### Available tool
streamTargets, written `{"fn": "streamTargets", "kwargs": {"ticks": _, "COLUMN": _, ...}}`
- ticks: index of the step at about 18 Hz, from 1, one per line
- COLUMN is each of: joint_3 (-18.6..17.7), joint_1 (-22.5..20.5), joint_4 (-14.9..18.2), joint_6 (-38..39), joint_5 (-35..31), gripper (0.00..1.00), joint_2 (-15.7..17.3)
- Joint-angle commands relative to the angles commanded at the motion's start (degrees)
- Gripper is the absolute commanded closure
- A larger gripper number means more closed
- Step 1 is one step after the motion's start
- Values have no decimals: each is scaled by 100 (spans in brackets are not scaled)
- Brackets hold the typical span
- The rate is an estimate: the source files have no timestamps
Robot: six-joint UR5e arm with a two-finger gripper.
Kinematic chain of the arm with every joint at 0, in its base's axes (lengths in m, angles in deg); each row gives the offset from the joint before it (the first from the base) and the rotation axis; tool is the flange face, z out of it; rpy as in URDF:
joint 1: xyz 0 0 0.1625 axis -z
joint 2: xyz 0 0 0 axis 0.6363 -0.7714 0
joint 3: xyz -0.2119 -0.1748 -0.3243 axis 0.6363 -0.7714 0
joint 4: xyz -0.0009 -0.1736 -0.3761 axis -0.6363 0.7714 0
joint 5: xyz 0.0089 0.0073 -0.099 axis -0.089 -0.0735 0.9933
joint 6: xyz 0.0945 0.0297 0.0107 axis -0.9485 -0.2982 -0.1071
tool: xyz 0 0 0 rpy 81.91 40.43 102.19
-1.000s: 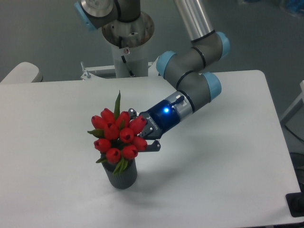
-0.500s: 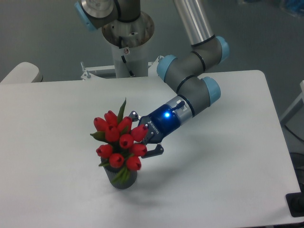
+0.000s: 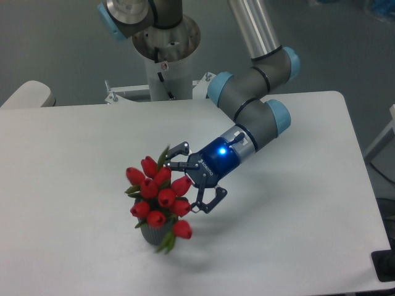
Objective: Insert the flowers into the vase
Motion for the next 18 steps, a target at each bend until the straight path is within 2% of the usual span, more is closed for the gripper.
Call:
{"fn": "streamTargets", "kwargs": {"ticks": 6, "joint_3": -52, "joint_1": -79, "joint_4": -35, "joint_6": -202, "joint_5": -44, "gripper": 0, "joint_2": 9}}
{"fn": "streamTargets", "kwargs": {"ticks": 8, "joint_3": -79, "joint_1": -167, "joint_4": -35, "joint_6": -298, "joint_5": -402, "gripper": 0, "joint_2": 87}}
{"fn": "streamTargets", "kwargs": {"ticks": 15, "joint_3": -97, "joint_1": -404, "joint_4": -26, "joint_6": -316, "joint_5": -1519, "gripper": 0, "joint_2": 790}}
{"fn": "streamTargets", "kwargs": {"ticks": 18, "joint_3": -88, "joint_1": -475, "joint_4": -26, "joint_6": -483, "joint_5": -2606, "gripper": 0, "joint_2": 1308}}
